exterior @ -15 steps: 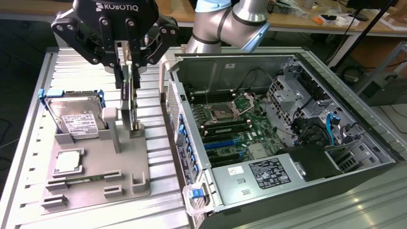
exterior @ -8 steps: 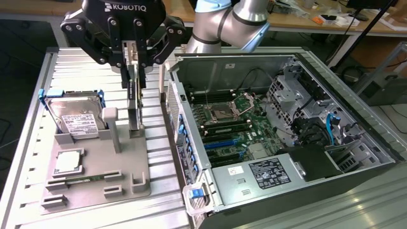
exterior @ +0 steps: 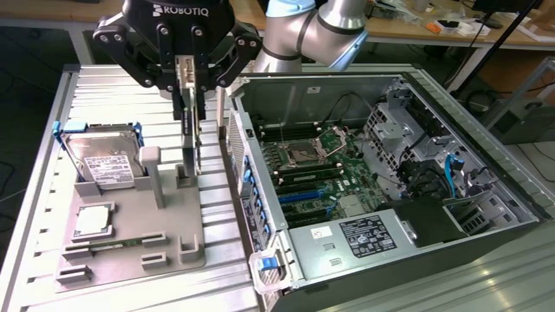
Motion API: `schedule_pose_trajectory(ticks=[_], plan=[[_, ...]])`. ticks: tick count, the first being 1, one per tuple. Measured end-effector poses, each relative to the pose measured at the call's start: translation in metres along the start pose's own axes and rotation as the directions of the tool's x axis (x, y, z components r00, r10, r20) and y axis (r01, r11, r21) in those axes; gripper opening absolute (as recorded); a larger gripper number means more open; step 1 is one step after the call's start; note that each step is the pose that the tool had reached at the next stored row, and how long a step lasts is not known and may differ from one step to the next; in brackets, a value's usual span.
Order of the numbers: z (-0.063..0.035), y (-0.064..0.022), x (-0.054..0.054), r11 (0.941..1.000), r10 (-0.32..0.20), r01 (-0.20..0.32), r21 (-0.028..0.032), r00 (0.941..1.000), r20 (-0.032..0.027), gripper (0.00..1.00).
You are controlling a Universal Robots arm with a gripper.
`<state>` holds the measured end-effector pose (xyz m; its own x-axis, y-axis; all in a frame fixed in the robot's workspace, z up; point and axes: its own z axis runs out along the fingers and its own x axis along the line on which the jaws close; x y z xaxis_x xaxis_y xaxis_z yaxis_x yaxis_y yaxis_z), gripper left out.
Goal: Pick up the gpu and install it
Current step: 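Pick up the gpu and move the gpu toward the slot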
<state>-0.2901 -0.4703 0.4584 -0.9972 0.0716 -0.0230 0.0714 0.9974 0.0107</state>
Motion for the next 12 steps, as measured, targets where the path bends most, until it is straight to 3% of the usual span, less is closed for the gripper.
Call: schedule_pose_trajectory(ticks=[12], plan=[[0.0003, 0.0010, -0.014, 1.0000, 0.000, 0.000, -0.0001, 1.0000, 0.0000, 0.27]])
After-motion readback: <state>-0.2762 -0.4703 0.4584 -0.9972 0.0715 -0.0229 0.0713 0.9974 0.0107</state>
